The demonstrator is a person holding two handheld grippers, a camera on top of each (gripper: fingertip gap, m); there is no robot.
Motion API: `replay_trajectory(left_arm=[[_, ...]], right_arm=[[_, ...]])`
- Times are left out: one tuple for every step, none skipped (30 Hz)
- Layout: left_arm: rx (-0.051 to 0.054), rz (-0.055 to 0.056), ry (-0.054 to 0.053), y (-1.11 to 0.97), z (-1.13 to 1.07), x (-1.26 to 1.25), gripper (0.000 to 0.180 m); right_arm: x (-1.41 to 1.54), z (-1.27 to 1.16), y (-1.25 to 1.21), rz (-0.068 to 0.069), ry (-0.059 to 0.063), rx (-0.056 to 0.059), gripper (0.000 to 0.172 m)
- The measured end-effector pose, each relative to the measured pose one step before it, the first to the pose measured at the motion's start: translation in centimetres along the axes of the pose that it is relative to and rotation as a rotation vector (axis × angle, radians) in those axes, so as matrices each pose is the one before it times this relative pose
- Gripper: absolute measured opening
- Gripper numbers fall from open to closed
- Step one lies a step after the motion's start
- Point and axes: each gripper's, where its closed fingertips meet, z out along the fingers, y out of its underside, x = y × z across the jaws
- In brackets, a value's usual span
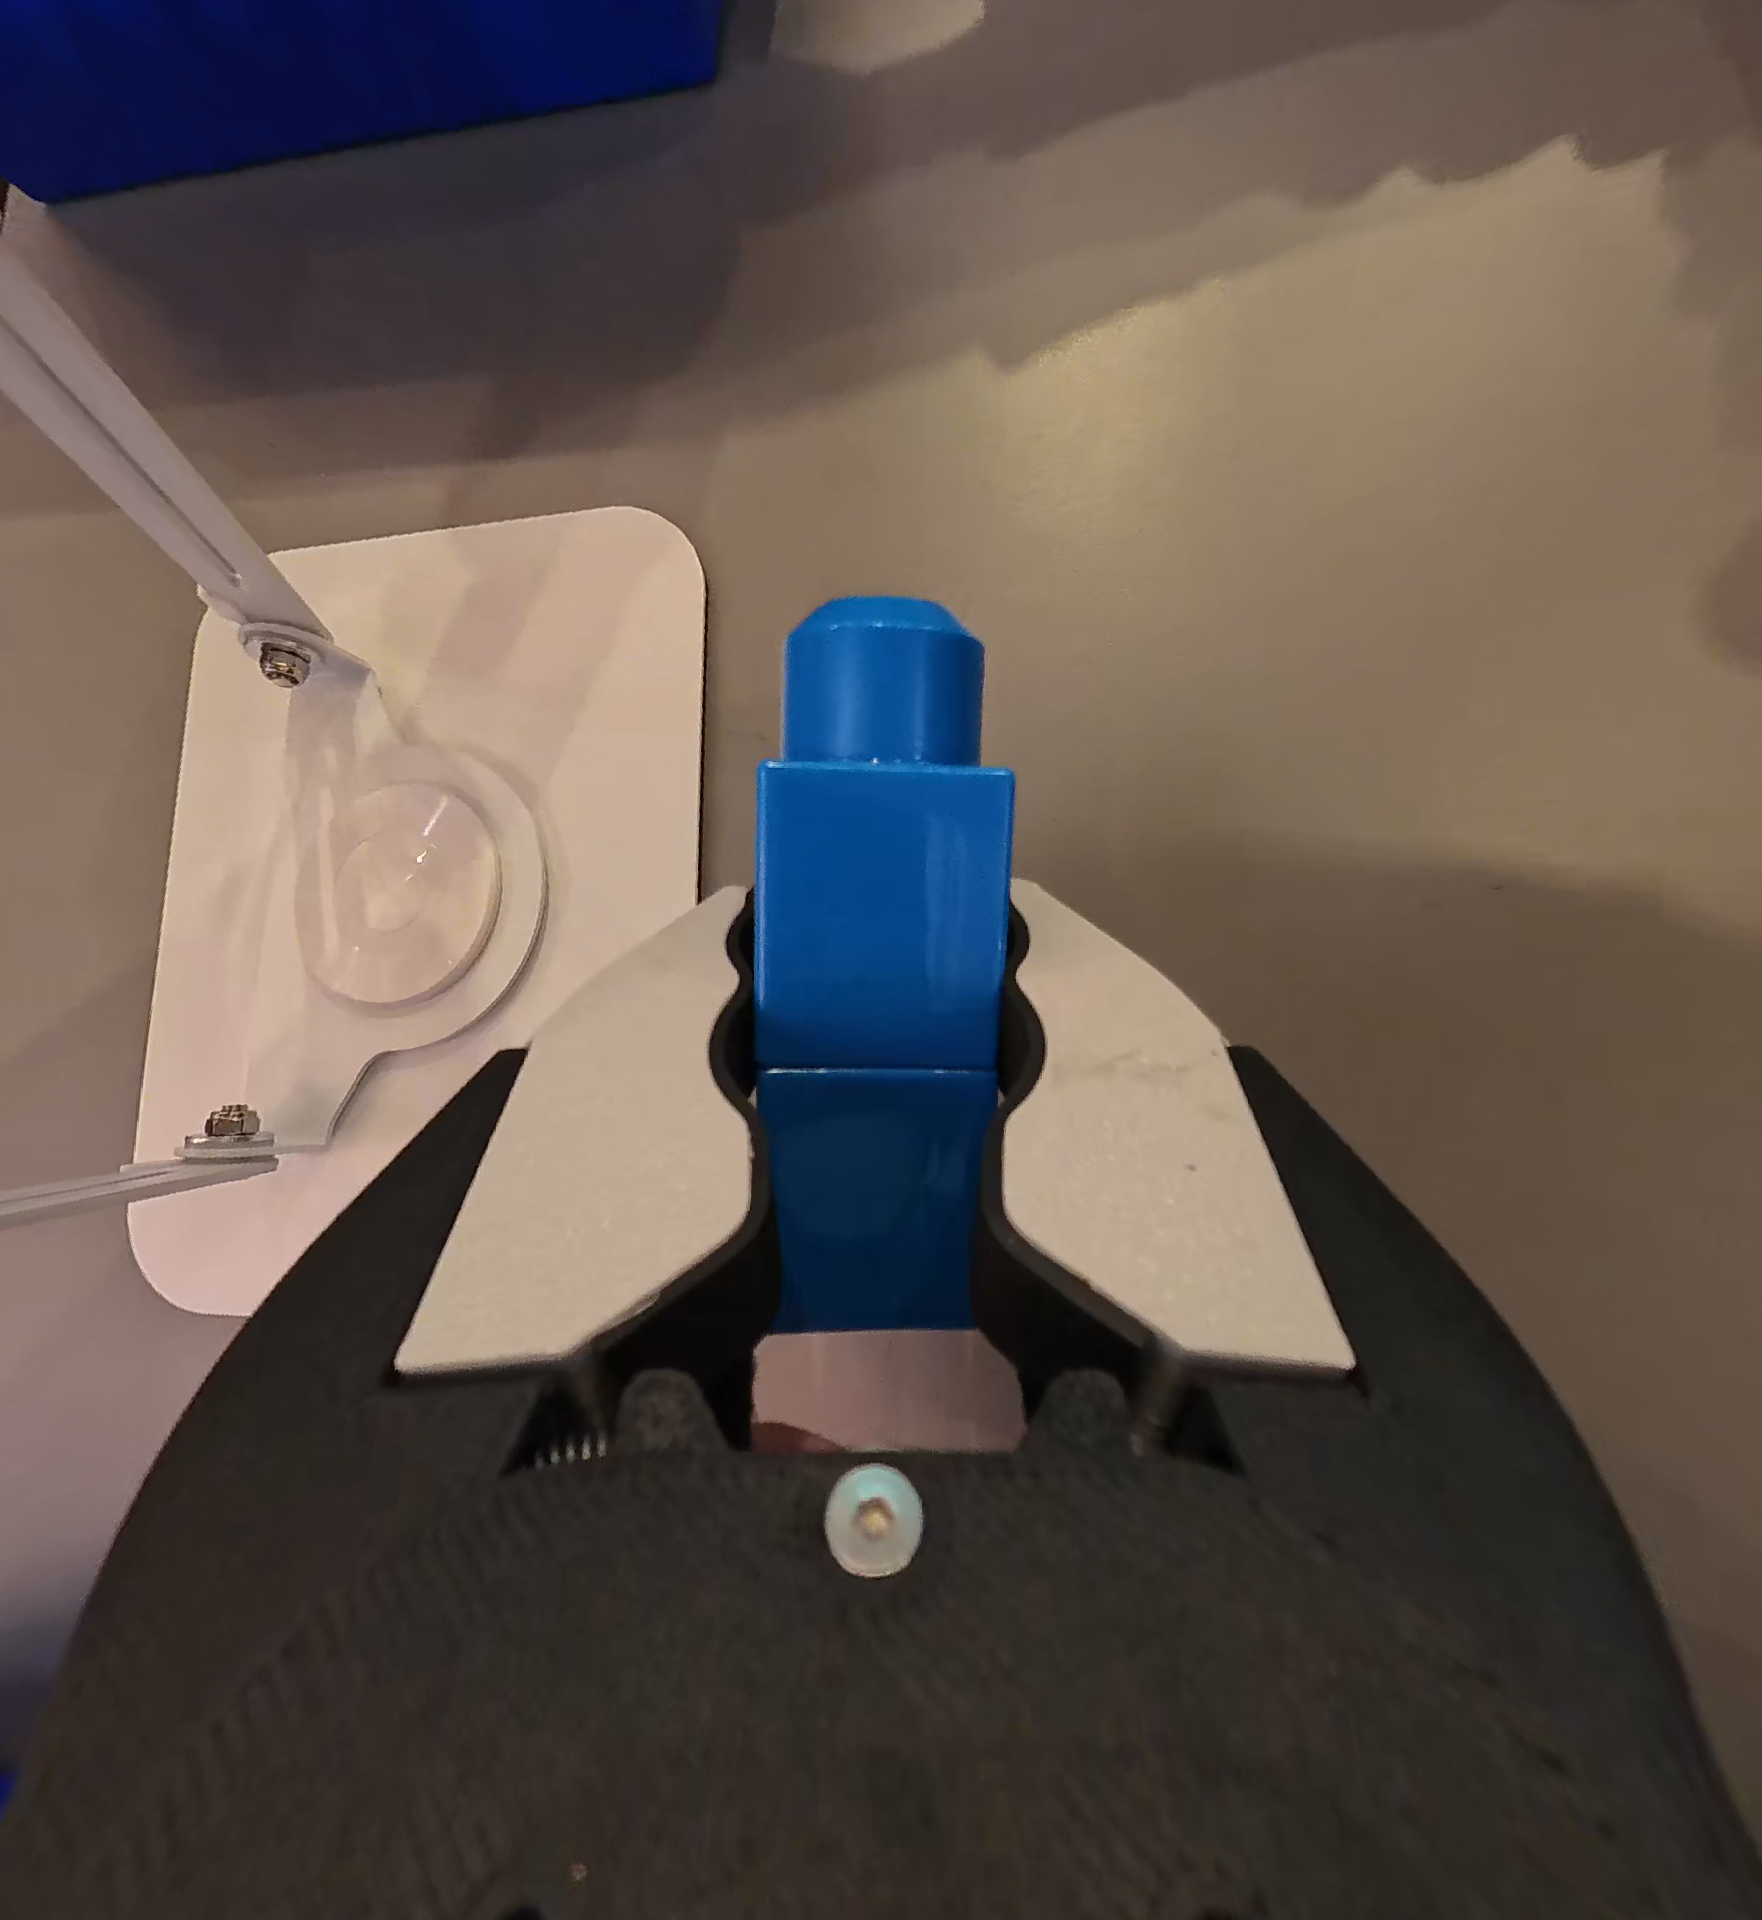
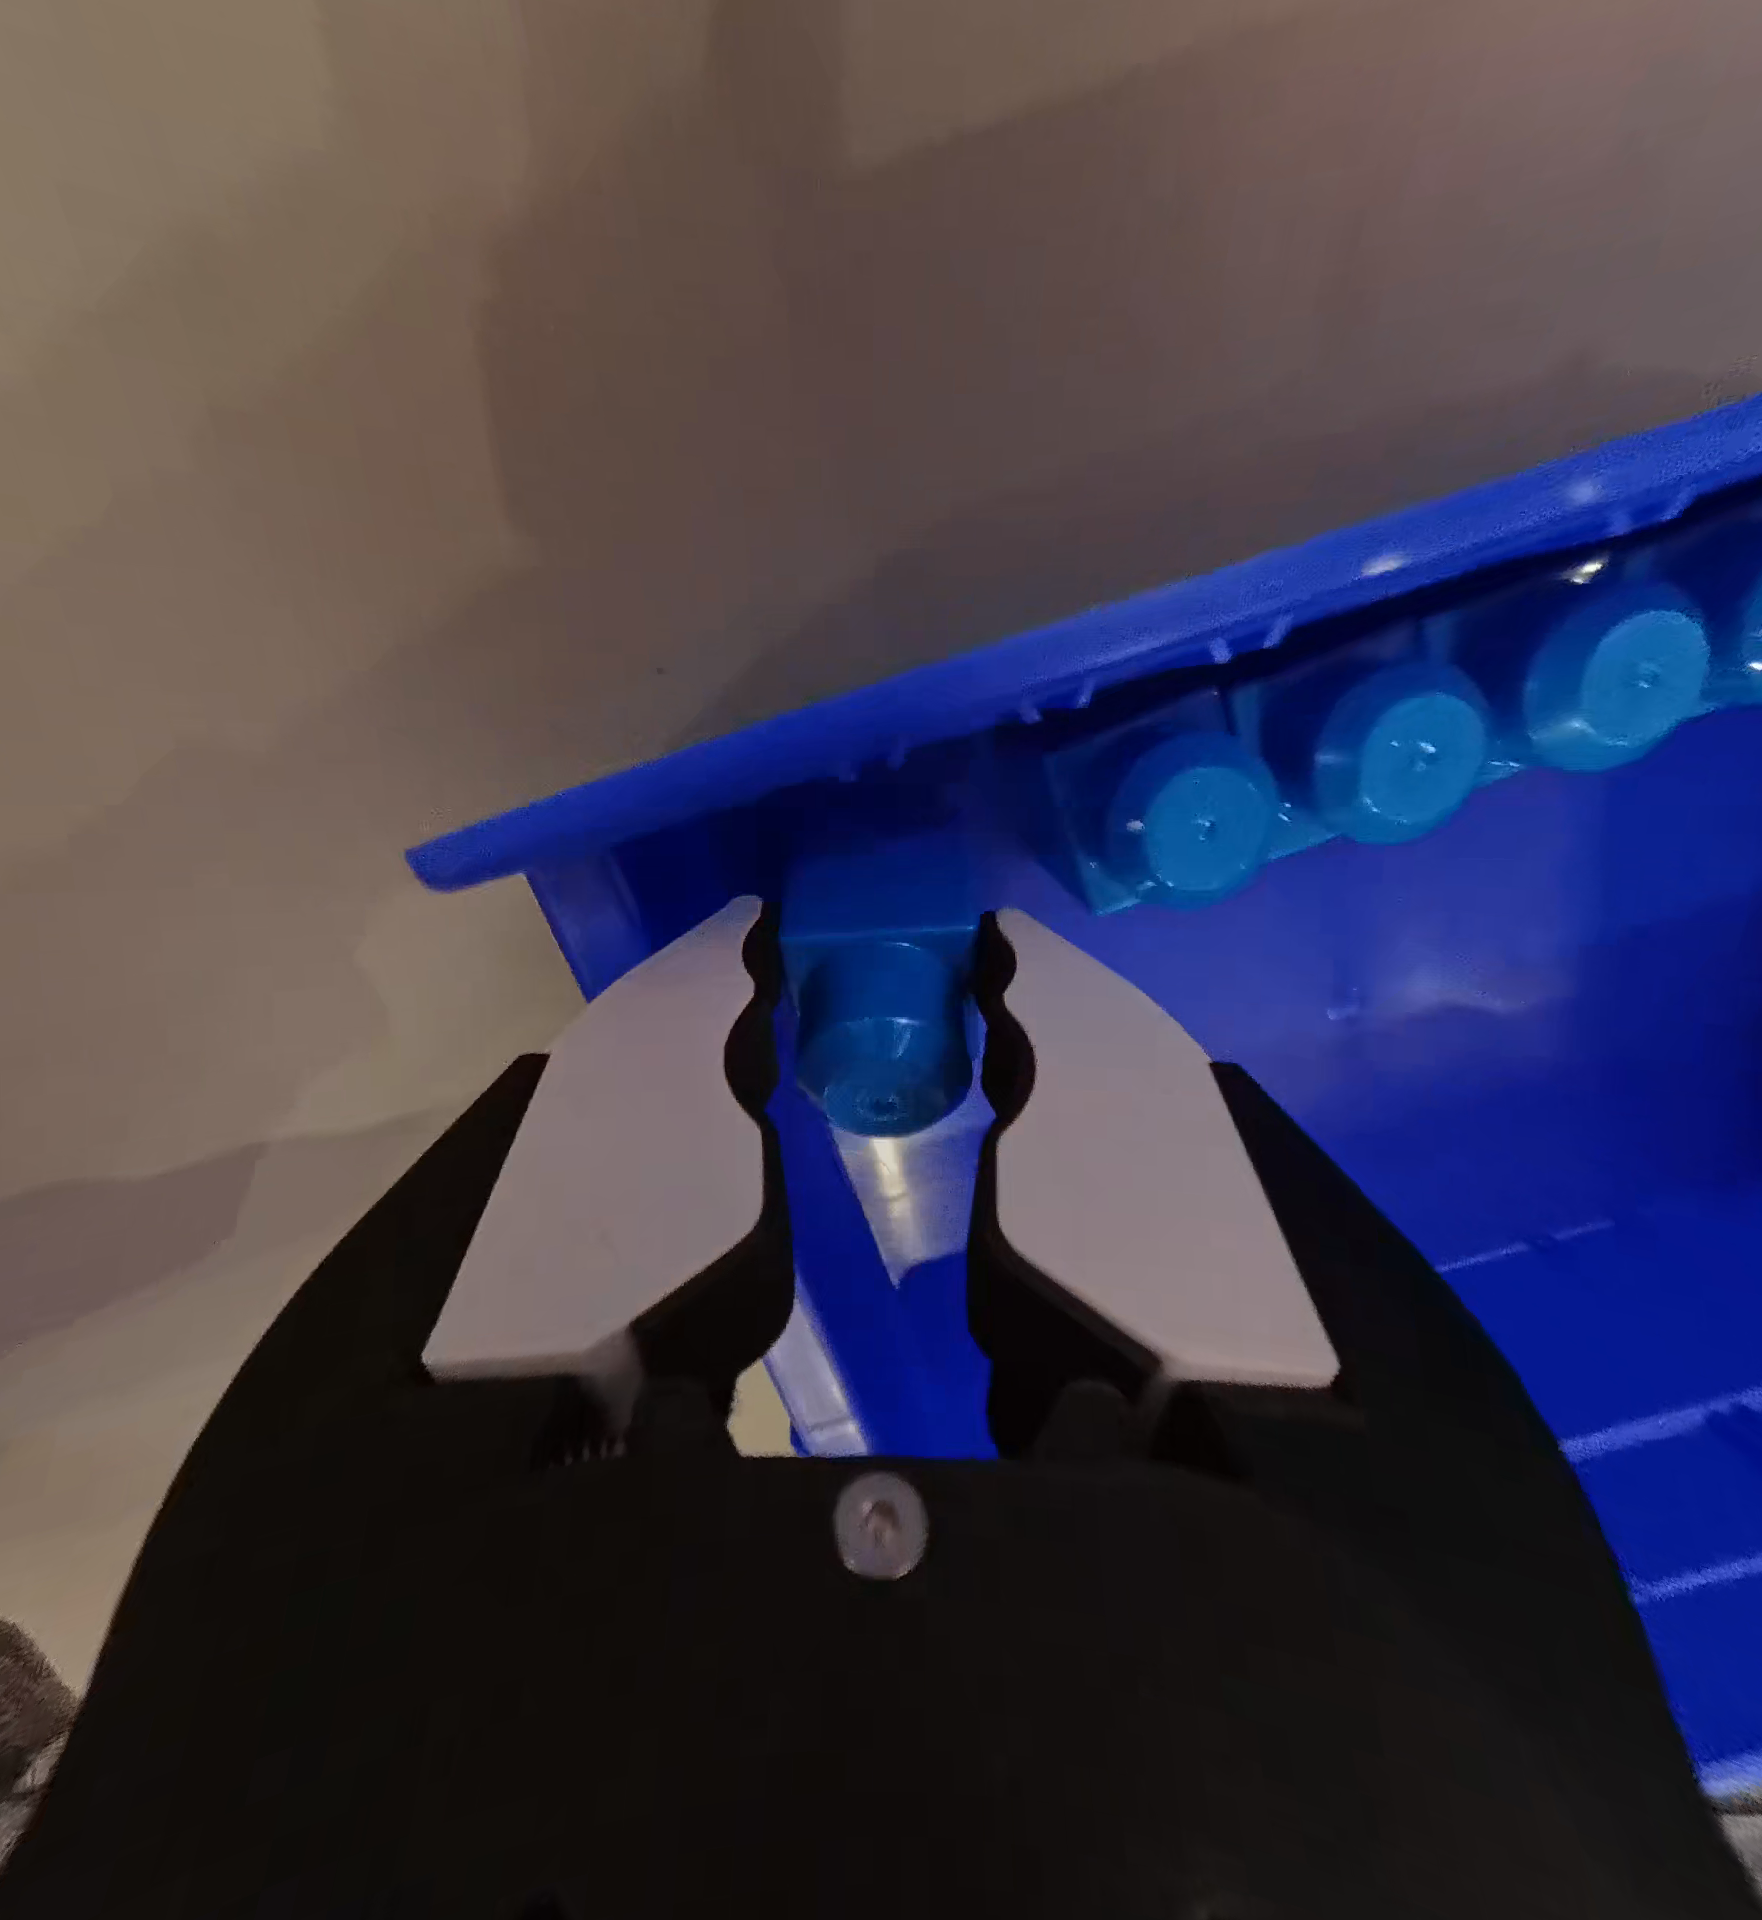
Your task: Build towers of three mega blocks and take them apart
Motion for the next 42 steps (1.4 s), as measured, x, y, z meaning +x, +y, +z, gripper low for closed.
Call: replay_trajectory(left_arm=[[0.0002,0.0003,0.0003,0.000,-0.015,0.008,0.042],[0.0003,-0.0001,0.0015,-0.004,-0.001,0.030,0.042],[-0.0010,0.0013,0.0015,0.007,-0.007,0.032,0.042],[-0.0017,0.0013,-0.0003,0.015,0.001,0.013,0.042],[-0.0007,0.0006,0.0010,0.005,-0.018,0.026,0.042],[0.0004,-0.0001,0.0004,-0.011,-0.005,0.004,0.042],[0.0018,0.0000,0.0008,-0.027,-0.024,0.010,0.042],[0.0008,0.0001,0.0001,-0.021,-0.026,0.003,0.042],[0.0007,-0.0004,-0.0008,-0.014,-0.029,-0.018,0.042],[0.0021,-0.0006,0.0001,-0.032,-0.019,-0.004,0.042],[0.0009,-0.0003,0.0009,-0.024,-0.009,0.010,0.042],[-0.0011,0.0007,-0.0006,-0.002,0.018,-0.004,0.042],[-0.0012,0.0004,0.0003,0.000,0.017,0.011,0.042],[-0.0001,-0.0001,0.0006,-0.015,0.025,0.017,0.042],[0.0000,0.0002,-0.0001,-0.022,0.013,0.024,0.042],[-0.0004,0.0005,0.0001,-0.024,0.005,0.013,0.042],[-0.0004,0.0009,-0.0004,-0.023,0.003,0.013,0.042],[0.0001,0.0004,-0.0008,-0.007,-0.012,0.005,0.042],[0.0013,-0.0003,0.0000,-0.030,-0.008,0.008,0.042],[0.0002,-0.0008,0.0001,0.003,0.001,-0.015,0.042],[-0.0011,-0.0001,-0.0002,0.026,0.013,-0.018,0.042],[-0.0002,-0.0006,0.0005,0.023,0.010,0.002,0.042],[0.0003,-0.0010,0.0012,0.029,0.020,-0.006,0.042],[-0.0014,0.0000,-0.0004,0.038,0.015,-0.010,0.042],[-0.0011,-0.0002,0.0002,0.041,0.000,-0.016,0.042],[0.0009,-0.0008,0.0005,0.025,-0.008,-0.005,0.042],[0.0008,-0.0011,0.0005,0.004,-0.014,-0.014,0.042],[0.0000,-0.0006,-0.0005,0.022,-0.015,-0.020,0.042],[0.0004,-0.0004,0.0003,0.001,0.000,-0.006,0.042],[0.0001,-0.0004,0.0009,0.004,0.024,0.011,0.042],[-0.0003,0.0000,0.0009,-0.005,0.031,0.022,0.042],[0.0001,0.0004,0.0018,-0.026,0.046,0.036,0.042],[0.0001,0.0002,0.0016,-0.012,0.048,0.033,0.042],[-0.0006,0.0002,0.0008,-0.011,0.049,0.026,0.042],[-0.0008,0.0004,-0.0012,0.008,0.035,-0.007,0.042],[0.0006,-0.0005,0.0001,-0.017,0.016,-0.012,0.042],[0.0018,-0.0012,0.0013,-0.030,0.008,0.014,0.042],[0.0006,-0.0003,0.0015,-0.016,0.011,0.024,0.042],[-0.0003,0.0004,-0.0007,0.012,0.002,-0.001,0.042],[-0.0001,-0.0004,-0.0006,-0.006,-0.005,-0.017,0.042],[0.0013,-0.0003,-0.0001,-0.021,-0.015,0.005,0.042],[0.0013,-0.0004,-0.0008,-0.023,-0.012,-0.013,0.042]], right_arm=[[-0.114,0.247,0.008,0.0058,-0.0141,-0.0076,0.037],[0.034,0.168,-0.024,0.0014,-0.0012,-0.0056,0.038],[0.058,0.019,-0.051,-0.0001,0.0034,-0.0005,0.039],[0.081,-0.155,-0.045,0.0032,0.0063,0.0044,0.040],[0.096,-0.336,-0.169,0.0067,0.0072,0.0179,0.043],[0.046,-0.452,-0.134,0.0080,0.0054,0.0203,0.043],[0.015,-0.538,0.006,0.0036,0.0071,0.0150,0.043],[-0.031,-0.612,-0.004,0.0053,0.0053,0.0188,0.043],[0.042,-0.659,0.119,0.0125,0.0085,0.0131,0.043],[0.100,-0.604,0.391,0.0098,0.0120,-0.0008,0.041],[0.005,-0.449,0.533,0.0092,0.0034,-0.0079,0.040],[-0.131,-0.230,0.517,0.0159,-0.0112,-0.0095,0.037],[-0.230,0.040,0.438,0.0104,-0.0188,-0.0100,0.033],[-0.208,0.289,0.385,0.0009,-0.0155,-0.0135,0.031],[-0.205,0.450,0.288,-0.0006,-0.0139,-0.0161,0.030],[-0.301,0.471,0.160,0.0008,-0.0192,-0.0131,0.026],[-0.140,0.364,-0.138,-0.0026,-0.0067,0.0033,0.019],[-0.164,0.284,-0.298,-0.0090,-0.0049,0.0120,0.015],[-0.149,0.181,-0.348,-0.0056,-0.0059,0.0138,0.014],[-0.041,0.171,-0.255,0.0030,-0.0037,0.0058,0.014],[0.136,0.211,0.005,0.0075,0.0046,-0.0120,0.013],[0.118,0.215,-0.003,0.0028,0.0014,-0.0109,0.013],[-0.065,0.190,-0.208,-0.0002,-0.0105,0.0044,0.012],[-0.102,0.156,-0.276,0.0006,-0.0141,0.0104,0.011],[0.084,0.159,-0.125,0.0032,-0.0014,0.0020,0.012],[0.117,0.165,0.013,0.0058,0.0009,-0.0031,0.011],[0.138,0.161,0.024,0.0082,0.0020,-0.0029,0.011],[0.227,0.125,-0.025,0.0083,0.0074,0.0008,0.011],[0.220,0.086,-0.079,0.0058,0.0077,0.0054,0.011],[0.170,-0.001,-0.132,0.0052,0.0037,0.0115,0.011],[0.120,-0.014,-0.103,0.0060,0.0009,0.0101,0.011],[0.150,0.012,-0.078,0.0055,0.0039,0.0076,0.010],[0.171,0.062,-0.017,0.0062,0.0045,0.0028,0.010],[0.188,0.077,0.031,0.0070,0.0056,-0.0010,0.010],[0.116,0.054,0.087,0.0067,0.0026,-0.0033,0.010],[0.229,0.046,0.026,0.0082,0.0095,-0.0015,0.010],[0.281,0.038,-0.028,0.0087,0.0142,0.0005,0.010],[-0.021,0.034,0.029,0.0029,-0.0028,-0.0027,0.010],[-0.027,0.001,0.026,-0.0052,0.0020,-0.0008,0.010],[0.061,-0.047,0.020,0.0014,0.0064,0.0002,0.011],[-0.096,-0.065,0.122,0.0050,-0.0042,-0.0028,0.013],[-0.088,-0.114,0.223,0.0038,-0.0025,-0.0057,0.017]])
